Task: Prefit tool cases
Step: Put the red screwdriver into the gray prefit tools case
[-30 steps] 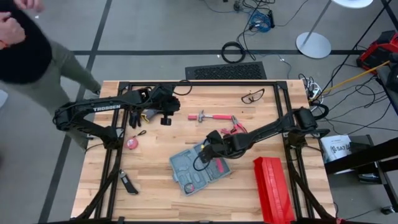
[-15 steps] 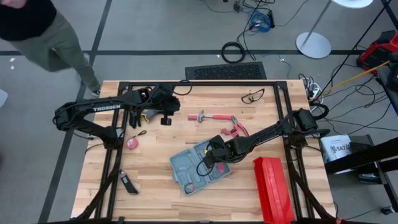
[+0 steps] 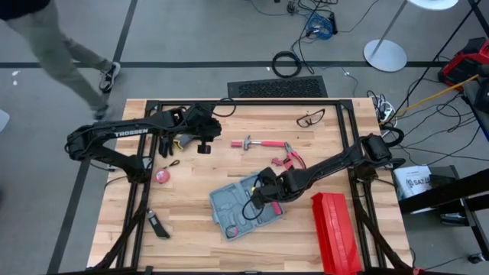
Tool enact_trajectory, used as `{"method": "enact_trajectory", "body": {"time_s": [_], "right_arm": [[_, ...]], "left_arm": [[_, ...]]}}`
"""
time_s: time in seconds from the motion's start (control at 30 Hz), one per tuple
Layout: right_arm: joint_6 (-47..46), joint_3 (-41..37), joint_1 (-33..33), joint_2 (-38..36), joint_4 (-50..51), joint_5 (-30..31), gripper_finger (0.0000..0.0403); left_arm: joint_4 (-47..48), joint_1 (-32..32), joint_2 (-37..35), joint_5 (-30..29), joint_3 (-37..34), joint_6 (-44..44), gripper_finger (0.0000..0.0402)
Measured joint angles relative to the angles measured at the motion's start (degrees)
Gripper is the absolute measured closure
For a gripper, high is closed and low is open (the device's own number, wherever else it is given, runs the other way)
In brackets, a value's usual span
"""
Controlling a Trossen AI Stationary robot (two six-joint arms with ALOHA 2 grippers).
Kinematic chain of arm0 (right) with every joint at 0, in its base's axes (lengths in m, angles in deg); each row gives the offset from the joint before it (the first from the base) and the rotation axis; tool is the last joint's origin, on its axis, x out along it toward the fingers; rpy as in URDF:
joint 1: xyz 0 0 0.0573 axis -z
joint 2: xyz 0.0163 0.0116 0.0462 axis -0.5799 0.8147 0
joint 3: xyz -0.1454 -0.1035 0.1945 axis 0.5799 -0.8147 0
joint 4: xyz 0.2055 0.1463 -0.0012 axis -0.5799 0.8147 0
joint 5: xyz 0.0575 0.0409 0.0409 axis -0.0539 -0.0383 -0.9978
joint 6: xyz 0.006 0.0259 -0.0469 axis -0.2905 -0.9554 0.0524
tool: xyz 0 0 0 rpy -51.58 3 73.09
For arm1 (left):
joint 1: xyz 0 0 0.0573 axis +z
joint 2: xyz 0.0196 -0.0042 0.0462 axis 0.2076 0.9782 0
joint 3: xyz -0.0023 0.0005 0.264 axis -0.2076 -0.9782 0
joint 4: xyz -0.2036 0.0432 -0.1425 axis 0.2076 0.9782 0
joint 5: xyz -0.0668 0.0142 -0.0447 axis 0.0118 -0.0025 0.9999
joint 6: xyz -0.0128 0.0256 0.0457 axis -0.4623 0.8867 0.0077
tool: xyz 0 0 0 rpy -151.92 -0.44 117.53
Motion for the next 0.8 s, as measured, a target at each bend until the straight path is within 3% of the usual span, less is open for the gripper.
{"method": "enact_trajectory", "body": {"time_s": [0.3,0.53,0.8], "right_arm": [[0.3,1.7,0.3,2.1,3.9,1.6,0.0403],[0.8,1.8,1.6,6.4,2.0,-1.0,0.0403],[1.4,3.0,1.3,2.2,3.4,2.8,0.0403]], "left_arm": [[0.0,0.0,0.0,0.0,0.0,-0.1,0.0292],[0.0,0.0,0.0,0.0,0.0,-0.1,0.0292],[0.0,0.0,0.0,0.0,0.0,-0.1,0.0292]]}}
